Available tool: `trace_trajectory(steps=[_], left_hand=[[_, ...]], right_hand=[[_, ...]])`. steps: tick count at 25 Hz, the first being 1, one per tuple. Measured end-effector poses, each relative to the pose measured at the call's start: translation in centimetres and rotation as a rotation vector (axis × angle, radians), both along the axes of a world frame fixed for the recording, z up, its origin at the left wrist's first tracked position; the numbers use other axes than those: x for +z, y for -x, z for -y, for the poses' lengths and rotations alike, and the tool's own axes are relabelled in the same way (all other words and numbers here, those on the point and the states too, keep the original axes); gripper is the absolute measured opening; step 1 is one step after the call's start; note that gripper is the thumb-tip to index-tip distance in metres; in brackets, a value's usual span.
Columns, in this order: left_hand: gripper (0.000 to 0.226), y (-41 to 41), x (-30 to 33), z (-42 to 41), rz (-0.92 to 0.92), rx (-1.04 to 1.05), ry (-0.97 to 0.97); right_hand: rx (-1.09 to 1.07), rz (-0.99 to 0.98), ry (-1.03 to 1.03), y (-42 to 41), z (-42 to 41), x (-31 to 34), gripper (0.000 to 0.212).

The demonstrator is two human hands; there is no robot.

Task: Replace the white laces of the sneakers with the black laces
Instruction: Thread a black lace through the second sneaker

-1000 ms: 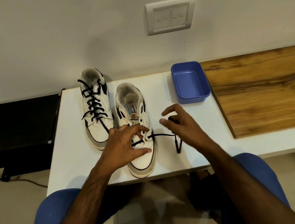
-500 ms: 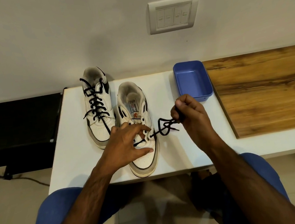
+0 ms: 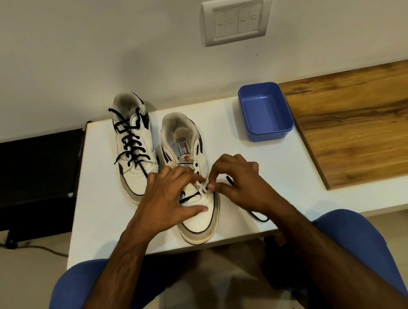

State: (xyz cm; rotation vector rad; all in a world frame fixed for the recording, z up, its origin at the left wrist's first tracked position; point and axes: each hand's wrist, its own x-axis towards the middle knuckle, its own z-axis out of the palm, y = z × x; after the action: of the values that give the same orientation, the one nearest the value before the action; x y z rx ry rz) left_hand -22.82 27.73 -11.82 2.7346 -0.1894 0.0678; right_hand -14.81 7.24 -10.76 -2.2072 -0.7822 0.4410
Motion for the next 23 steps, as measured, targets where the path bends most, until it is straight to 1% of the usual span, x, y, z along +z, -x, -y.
trace_trajectory(steps=[2,3,4,5,6,7,8,9,10,11,12,15,17,18,19,20,23], left_hand=[[0.063,0.0,0.0,-0.1,-0.013,-0.002,0.017],[0.063,0.0,-0.1,-0.1,-0.021,-0.003,0.026],[0.064,-0.1,-0.1,-0.2,-0.026,-0.001,0.033],[0.064,0.0,-0.1,-0.2,-0.027,0.001,0.038],[0.064,-0.1,-0.2,-0.2,-0.024,0.001,0.040],[0.063,-0.1,-0.3,-0.1,-0.020,0.001,0.042],[0.062,-0.1,-0.3,-0.1,-0.016,0.002,0.043],[0.062,-0.1,-0.3,-0.1,-0.014,0.005,0.045],[0.063,-0.1,-0.3,-0.1,-0.012,0.008,0.047],[0.064,-0.1,-0.3,-0.1,-0.012,0.010,0.050],[0.064,-0.1,-0.3,-0.1,-0.014,0.010,0.052],[0.064,-0.1,-0.3,-0.1,-0.020,0.005,0.048],[0.063,-0.1,-0.2,-0.2,-0.017,0.001,0.041],[0.062,-0.1,-0.2,-0.2,-0.015,-0.003,0.037],[0.061,-0.1,-0.1,-0.2,-0.012,-0.007,0.033],[0.060,-0.1,-0.1,-0.2,-0.011,-0.009,0.030],[0.060,-0.1,-0.1,-0.3,-0.017,-0.006,0.039]], right_hand=[[-0.123,-0.300,-0.535,-0.6,0.9,1.4,0.009],[-0.204,-0.454,-0.764,-1.1,1.5,2.1,0.010],[-0.277,-0.549,-0.871,-1.4,2.0,2.5,0.012],[-0.339,-0.559,-0.841,-1.5,2.3,2.6,0.013],[-0.368,-0.494,-0.684,-1.5,2.4,2.4,0.014],[-0.341,-0.403,-0.462,-1.3,2.2,1.9,0.017],[-0.265,-0.316,-0.256,-0.9,1.8,1.3,0.020],[-0.175,-0.240,-0.104,-0.4,1.2,0.7,0.023],[-0.100,-0.177,-0.014,0.0,0.7,0.3,0.022],[-0.056,-0.129,0.028,0.3,0.3,0.1,0.019],[-0.042,-0.102,0.041,0.3,0.0,0.0,0.016],[-0.049,-0.116,0.045,0.1,-0.5,0.1,0.012],[-0.032,-0.020,0.132,0.1,-0.7,0.4,0.012],[-0.039,0.001,0.138,0.0,-0.5,0.6,0.010],[-0.067,-0.036,0.079,-0.2,-0.1,0.9,0.007],[-0.103,-0.117,-0.039,-0.5,0.6,1.4,0.006],[-0.179,-0.381,-0.527,-1.6,3.0,2.9,0.009]])
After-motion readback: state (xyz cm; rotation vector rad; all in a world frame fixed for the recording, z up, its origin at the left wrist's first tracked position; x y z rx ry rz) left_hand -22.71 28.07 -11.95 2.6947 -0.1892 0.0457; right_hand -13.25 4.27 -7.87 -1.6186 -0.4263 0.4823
